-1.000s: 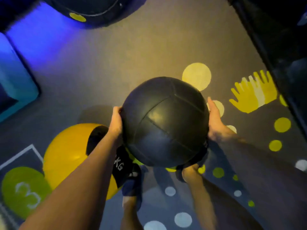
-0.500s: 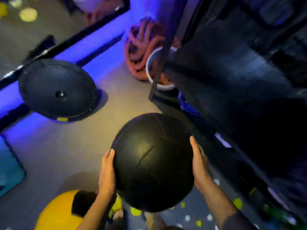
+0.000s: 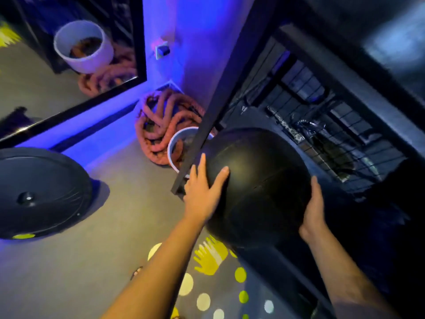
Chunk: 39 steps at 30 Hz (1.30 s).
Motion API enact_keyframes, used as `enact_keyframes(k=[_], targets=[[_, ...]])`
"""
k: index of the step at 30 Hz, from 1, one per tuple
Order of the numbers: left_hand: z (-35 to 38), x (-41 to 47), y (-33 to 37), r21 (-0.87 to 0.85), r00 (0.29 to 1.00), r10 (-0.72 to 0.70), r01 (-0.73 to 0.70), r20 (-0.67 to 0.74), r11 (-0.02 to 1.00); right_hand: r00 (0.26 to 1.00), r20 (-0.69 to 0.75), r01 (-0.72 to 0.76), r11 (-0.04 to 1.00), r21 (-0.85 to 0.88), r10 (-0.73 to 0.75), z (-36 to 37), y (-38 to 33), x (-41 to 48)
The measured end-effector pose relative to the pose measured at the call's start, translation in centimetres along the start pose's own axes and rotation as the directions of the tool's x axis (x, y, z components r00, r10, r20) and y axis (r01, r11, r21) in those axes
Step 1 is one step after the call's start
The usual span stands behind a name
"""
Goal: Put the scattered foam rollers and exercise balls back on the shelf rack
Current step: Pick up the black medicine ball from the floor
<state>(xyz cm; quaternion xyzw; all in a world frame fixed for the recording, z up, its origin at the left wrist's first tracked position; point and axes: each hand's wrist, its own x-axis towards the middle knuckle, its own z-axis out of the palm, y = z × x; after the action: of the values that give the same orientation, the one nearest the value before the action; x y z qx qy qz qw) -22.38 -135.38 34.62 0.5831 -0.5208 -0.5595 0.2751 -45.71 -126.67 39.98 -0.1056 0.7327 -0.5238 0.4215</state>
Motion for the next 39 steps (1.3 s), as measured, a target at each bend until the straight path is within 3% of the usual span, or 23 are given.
enact_keyframes(k=[3, 8, 10, 12, 15, 19, 21, 27, 29, 31, 33, 34, 36, 39], targets=[[2.6, 1.6, 1.2, 0.241, 0.994, 0.086, -0.099, 0.063, 0.966, 0.983, -0.183, -0.032, 0.999, -0.012, 0.029, 0.6, -0.2, 3.2], [7.1, 3.9, 3.5, 0.337, 0.959, 0.282, -0.270, 0.015, 0.902, 0.961, -0.256, -0.083, 0.991, 0.109, 0.108, -1.4, -0.6, 8.1], [8.5, 5.3, 5.0, 0.396, 0.962, 0.272, -0.262, 0.033, 0.880, 0.965, -0.235, -0.077, 0.982, 0.173, 0.117, -2.0, -0.8, 9.3], [9.5, 6.2, 6.5, 0.455, 0.968, 0.245, -0.238, 0.043, 0.858, 0.938, -0.316, -0.089, 0.979, 0.182, 0.144, -2.1, -1.3, 10.4], [9.8, 7.0, 7.4, 0.493, 0.973, 0.232, -0.210, 0.018, 0.844, 0.880, -0.434, -0.151, 0.980, 0.129, 0.193, -1.6, -2.4, 10.9], [9.0, 7.4, 6.9, 0.498, 0.979, 0.205, -0.184, 0.014, 0.847, 0.858, -0.494, -0.174, 0.985, -0.018, 0.143, -0.8, -2.5, 11.3], [9.0, 7.6, 6.9, 0.491, 0.982, 0.188, -0.173, 0.020, 0.854, 0.815, -0.558, -0.187, 0.982, 0.005, 0.158, -0.5, -2.7, 11.0], [9.8, 7.8, 7.7, 0.517, 0.989, 0.151, -0.122, -0.013, 0.847, 0.865, -0.472, -0.144, 0.985, 0.097, 0.173, -1.4, -2.7, 10.3], [10.1, 6.2, 8.6, 0.438, 0.987, 0.091, -0.026, -0.129, 0.899, 0.884, -0.449, -0.064, 0.986, 0.155, 0.128, -2.5, -2.0, 8.6], [9.8, 4.5, 9.8, 0.183, 0.958, 0.034, 0.020, -0.286, 0.983, 0.868, -0.485, -0.014, 0.983, 0.185, 0.104, -4.1, -0.5, 6.5], [8.2, 1.6, 9.9, -0.134, 0.896, 0.120, -0.194, -0.427, 0.972, 0.808, -0.569, -0.048, 0.980, 0.195, 0.153, -5.6, 2.2, 4.4], [7.4, -0.7, 8.8, -0.203, 0.857, 0.161, -0.292, -0.489, 0.935, 0.793, -0.581, -0.077, 0.977, 0.200, 0.182, -6.1, 3.9, 3.2], [6.3, -6.3, 4.8, -0.316, 0.860, 0.044, -0.233, -0.508, 0.920, 0.825, -0.523, -0.133, 0.973, 0.190, 0.215, -6.1, 7.7, 0.3], [5.0, -13.1, -3.1, -0.473, 0.894, -0.187, -0.031, -0.407, 0.881, 0.900, -0.342, -0.247, 0.963, 0.111, 0.271, -3.7, 13.0, -4.0]])
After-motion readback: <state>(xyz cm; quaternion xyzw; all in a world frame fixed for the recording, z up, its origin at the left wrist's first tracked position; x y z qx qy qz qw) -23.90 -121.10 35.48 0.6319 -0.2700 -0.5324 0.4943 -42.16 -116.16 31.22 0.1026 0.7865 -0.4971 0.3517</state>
